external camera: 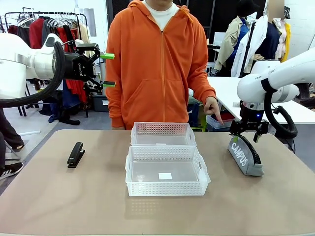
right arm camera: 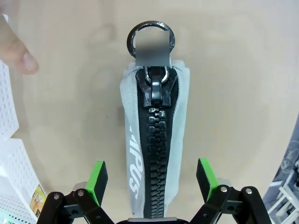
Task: Distribute items into two baskets.
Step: Pick up the Pencil pouch that the person points to.
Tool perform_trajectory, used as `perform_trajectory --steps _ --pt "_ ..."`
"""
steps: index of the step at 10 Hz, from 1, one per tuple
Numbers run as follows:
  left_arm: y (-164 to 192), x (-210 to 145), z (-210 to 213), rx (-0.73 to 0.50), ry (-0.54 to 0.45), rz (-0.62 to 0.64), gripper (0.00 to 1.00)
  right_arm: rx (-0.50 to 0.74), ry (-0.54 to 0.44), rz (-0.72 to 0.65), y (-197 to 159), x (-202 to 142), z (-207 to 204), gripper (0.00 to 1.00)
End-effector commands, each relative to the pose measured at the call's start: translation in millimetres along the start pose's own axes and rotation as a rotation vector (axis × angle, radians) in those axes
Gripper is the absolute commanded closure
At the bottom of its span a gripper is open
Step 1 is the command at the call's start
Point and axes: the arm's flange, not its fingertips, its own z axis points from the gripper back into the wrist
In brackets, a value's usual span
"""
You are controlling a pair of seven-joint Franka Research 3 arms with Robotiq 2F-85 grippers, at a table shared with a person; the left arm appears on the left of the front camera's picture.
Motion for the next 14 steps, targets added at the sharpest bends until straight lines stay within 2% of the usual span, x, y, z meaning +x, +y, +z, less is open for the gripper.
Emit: perform_trajectory --steps 1,2,3,7,8,14 --pt "-2.0 -0.6 1.0 -0.002 0.005 -0.005 0.00 0.014 -0.006 -0.005 3.0 5.6 -1.3 0.00" --pt "-2.0 -0.6 1.0 -0.002 0.005 -0.005 0.00 0.009 0.000 -0.013 2.2 7.9 -2.2 0.00" --pt "-2.0 -0.6 1.0 -0.002 0.005 -0.005 0.00 -0.005 -0.001 0.006 3.3 7.7 -6.0 0.04" --pt "-2.0 -0.6 1.0 -0.002 0.005 -0.005 0.00 -0.005 0.021 -0.020 1.8 6.0 -4.3 0.83" --pt "-2.0 -0.6 1.0 -0.002 0.005 -0.005 0.00 -0.001 0.022 -0.022 2.2 5.2 -5.0 1.00" --pt "-2.0 -0.6 1.0 -0.002 0.005 -0.005 0.00 -0.008 0.031 -0.019 -1.6 4.1 -1.0 1.00"
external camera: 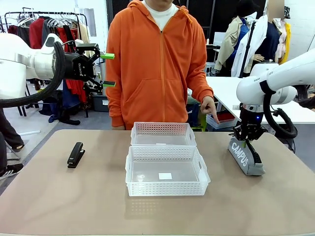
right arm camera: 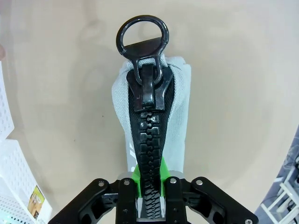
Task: Distribute items into two baskets.
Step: Pick up the Pencil pouch that the person points to.
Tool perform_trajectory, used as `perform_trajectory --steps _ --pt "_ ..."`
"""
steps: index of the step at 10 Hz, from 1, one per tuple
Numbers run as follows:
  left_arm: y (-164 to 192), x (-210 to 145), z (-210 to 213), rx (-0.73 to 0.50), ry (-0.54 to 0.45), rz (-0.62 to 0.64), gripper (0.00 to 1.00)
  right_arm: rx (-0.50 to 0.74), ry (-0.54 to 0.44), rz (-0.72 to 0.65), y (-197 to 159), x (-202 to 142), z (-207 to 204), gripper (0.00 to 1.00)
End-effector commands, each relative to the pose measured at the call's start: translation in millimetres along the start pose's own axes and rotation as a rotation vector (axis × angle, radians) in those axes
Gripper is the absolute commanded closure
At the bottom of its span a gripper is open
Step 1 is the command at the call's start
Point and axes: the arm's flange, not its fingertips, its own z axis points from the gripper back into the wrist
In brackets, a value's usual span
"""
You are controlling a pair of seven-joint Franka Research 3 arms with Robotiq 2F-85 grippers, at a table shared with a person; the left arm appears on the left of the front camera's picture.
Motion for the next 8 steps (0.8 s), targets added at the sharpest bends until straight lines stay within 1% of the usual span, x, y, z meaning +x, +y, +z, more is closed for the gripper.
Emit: perform_trajectory --steps 1,4,5,7,8 --pt "-2 -1 1 -0.002 0.005 -0.005 0.00 -0.009 0.004 -0.006 -1 2 13 1.00" --pt "-2 -1 1 -0.002 0.005 -0.005 0.00 0.019 -0.025 0.002 -3 -4 33 1.00" --pt "-2 -1 1 -0.002 0.005 -0.005 0.00 0.007 -0.031 -0.005 -2 -8 42 1.00" --pt "-2 -1 1 -0.002 0.005 -0.005 0.00 0.042 -0.037 -0.001 -1 -20 70 1.00" --pt "-2 -1 1 -0.002 0.005 -0.005 0.00 0.028 -0.065 -0.020 0 -25 90 1.00"
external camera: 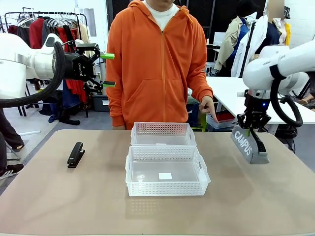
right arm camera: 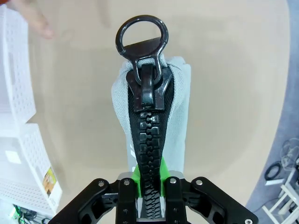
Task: Distribute items into two baskets.
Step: Pick up the Pencil pouch that the person points to.
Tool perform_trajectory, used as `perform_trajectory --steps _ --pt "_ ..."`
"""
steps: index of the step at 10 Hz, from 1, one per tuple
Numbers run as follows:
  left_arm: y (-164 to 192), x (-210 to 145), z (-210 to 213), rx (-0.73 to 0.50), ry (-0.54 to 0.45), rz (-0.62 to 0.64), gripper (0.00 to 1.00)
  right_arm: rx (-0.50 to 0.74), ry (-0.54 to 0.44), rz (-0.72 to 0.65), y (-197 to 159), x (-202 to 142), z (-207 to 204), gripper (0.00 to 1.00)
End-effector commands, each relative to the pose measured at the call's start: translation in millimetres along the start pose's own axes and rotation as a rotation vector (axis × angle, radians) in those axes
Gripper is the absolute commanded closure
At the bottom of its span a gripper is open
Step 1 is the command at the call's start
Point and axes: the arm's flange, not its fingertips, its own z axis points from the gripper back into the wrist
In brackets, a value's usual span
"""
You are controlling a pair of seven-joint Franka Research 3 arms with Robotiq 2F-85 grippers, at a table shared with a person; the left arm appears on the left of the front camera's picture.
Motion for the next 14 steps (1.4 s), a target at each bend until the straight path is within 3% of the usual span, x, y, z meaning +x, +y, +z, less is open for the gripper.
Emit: perform_trajectory --steps 1,9,14 --pt "-2 -1 1 -0.002 0.005 -0.005 0.00 0.041 -0.011 -0.040 2 -8 39 1.00" --pt "-2 -1 1 -0.002 0.005 -0.005 0.00 0.093 -0.076 -0.020 34 -40 222 1.00" --pt "-2 -1 1 -0.002 0.005 -0.005 0.00 0.122 -0.147 0.003 36 -41 269 1.00"
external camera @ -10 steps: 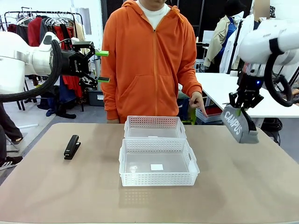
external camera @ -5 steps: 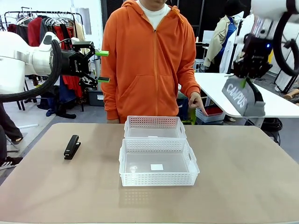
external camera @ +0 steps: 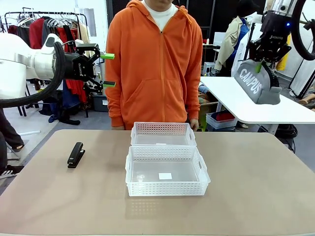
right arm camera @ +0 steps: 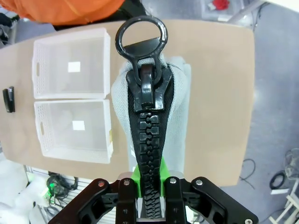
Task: Distribute items into two baskets.
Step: Pick up the Pencil pouch that the person points to, then move the picked Pencil pouch towards the Organizing basket indicated by the person, stopping as directed.
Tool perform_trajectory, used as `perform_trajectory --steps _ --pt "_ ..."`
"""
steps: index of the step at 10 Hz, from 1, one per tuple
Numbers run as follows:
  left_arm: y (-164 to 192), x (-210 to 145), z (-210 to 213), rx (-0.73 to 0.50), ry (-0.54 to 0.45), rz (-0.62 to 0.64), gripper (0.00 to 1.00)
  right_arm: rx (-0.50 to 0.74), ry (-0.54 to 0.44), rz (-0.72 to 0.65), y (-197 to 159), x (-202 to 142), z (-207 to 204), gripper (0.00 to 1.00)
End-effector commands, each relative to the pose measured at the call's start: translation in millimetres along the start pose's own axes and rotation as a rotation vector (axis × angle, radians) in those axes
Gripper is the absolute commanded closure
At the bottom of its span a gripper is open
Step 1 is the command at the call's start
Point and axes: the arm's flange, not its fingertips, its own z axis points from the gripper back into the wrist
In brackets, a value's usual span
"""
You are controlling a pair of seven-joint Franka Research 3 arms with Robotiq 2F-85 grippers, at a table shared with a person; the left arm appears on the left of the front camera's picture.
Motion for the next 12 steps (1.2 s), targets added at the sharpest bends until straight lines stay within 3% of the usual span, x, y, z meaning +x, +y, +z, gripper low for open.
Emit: perform_trajectory --steps 1,12 --pt "-2.4 -0.8 1.0 -0.002 0.005 -0.006 0.00 0.036 -0.015 -0.009 1.7 5.5 5.5 1.00" --pt "-2.4 -0.8 1.0 -0.002 0.005 -0.006 0.00 0.001 -0.005 0.000 0.3 1.5 1.9 1.00"
